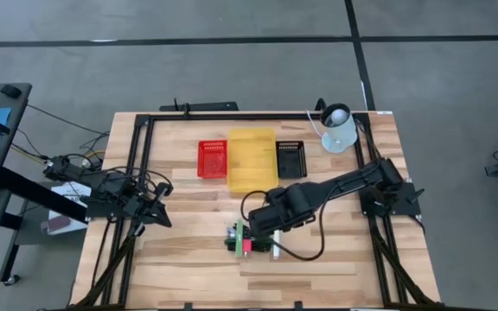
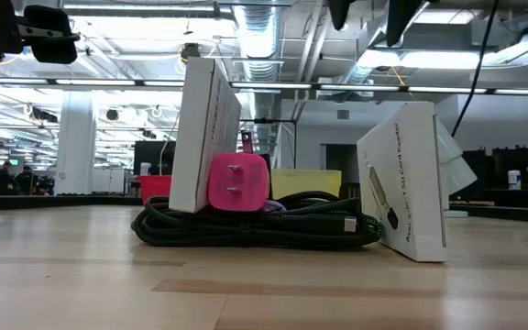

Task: Pick and place items into bin
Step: Put the white box into the black bin

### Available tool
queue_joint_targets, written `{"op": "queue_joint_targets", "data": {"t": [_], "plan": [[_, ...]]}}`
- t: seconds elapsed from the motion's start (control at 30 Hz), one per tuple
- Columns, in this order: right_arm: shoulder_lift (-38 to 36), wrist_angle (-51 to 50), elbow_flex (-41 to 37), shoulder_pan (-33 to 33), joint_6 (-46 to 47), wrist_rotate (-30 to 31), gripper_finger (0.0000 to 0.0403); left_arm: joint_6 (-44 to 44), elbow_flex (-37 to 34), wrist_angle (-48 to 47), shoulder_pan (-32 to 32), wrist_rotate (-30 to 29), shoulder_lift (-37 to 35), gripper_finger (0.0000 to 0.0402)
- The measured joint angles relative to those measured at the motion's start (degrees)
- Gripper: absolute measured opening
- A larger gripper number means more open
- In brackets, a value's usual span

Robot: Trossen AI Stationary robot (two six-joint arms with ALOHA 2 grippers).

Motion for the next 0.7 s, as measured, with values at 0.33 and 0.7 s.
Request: {"op": "queue_joint_targets", "data": {"t": [0.33, 0.7], "plan": [[1.27, 1.07, 0.11, 0.0, 0.47, -0.76, 0.0235, 0.0, 0.0, -0.02, 0.0, -0.07, 0.0, 0.0], [2.88, 1.92, -0.07, 0.42, 0.56, -2.03, 0.0235, 0.0, 0.0, -0.04, -0.02, -0.09, -0.02, 0.0]]}}
